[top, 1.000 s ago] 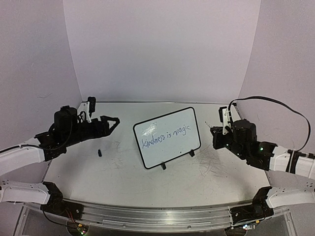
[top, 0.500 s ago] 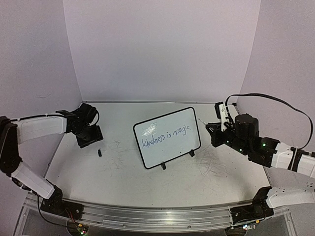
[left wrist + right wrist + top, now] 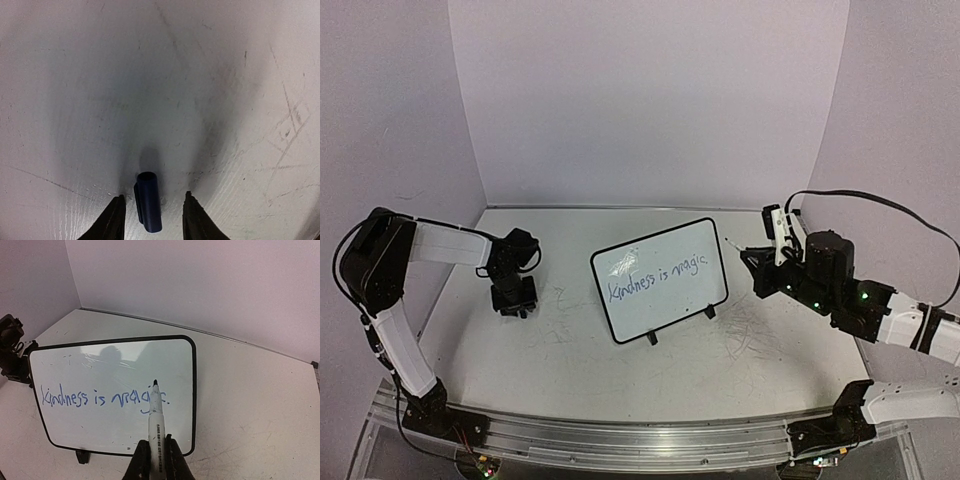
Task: Write a sentence on the whiteboard
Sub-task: Pick up the pen cap from the center of the board, then insert the whiteboard marker without the cap into the pen cap.
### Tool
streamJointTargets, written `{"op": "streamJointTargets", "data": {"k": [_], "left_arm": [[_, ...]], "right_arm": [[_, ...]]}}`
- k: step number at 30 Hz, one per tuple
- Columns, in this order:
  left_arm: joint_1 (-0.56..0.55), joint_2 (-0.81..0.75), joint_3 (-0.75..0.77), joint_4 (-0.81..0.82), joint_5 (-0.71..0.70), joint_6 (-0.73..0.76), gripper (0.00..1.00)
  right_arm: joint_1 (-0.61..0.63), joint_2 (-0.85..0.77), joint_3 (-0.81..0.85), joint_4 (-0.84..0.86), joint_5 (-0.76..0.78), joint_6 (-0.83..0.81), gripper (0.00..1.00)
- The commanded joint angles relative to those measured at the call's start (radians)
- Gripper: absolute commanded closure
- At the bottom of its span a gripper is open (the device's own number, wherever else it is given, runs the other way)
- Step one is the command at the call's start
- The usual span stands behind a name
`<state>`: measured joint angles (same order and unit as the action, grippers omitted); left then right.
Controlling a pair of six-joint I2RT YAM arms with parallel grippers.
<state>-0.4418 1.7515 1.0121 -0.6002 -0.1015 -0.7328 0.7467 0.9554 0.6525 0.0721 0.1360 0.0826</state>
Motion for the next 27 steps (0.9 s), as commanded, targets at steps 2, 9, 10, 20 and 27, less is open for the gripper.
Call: {"op": "streamJointTargets", "data": {"k": [2, 9, 10, 20, 27], "left_arm": [[-0.037, 0.021, -0.008, 0.004, -0.055, 0.014, 0.69], [-0.062, -0.001, -0.027, 0.006, -0.121, 0.04, 0.88], [-0.061, -0.021, -0.032, 0.005, -0.135, 0.046, 0.9], [-0.074, -0.413, 0.113, 0.023, -0.225, 0.291, 0.95], [-0.348, -0.6, 0.25, 0.145, -0.107, 0.796, 0.95]], "right_arm": [[-0.003, 0.012, 0.039, -0.003, 0.001, -0.004, 1.0], [-0.002, -0.014, 0.093, -0.06, 0.049, -0.012, 1.0], [-0.002, -0.017, 0.101, -0.065, 0.054, -0.015, 1.0], [-0.001, 0.049, 0.318, -0.265, -0.087, 0.026, 1.0], [0.011, 0.155, 0.485, -0.336, -0.349, 0.111, 1.0]]}}
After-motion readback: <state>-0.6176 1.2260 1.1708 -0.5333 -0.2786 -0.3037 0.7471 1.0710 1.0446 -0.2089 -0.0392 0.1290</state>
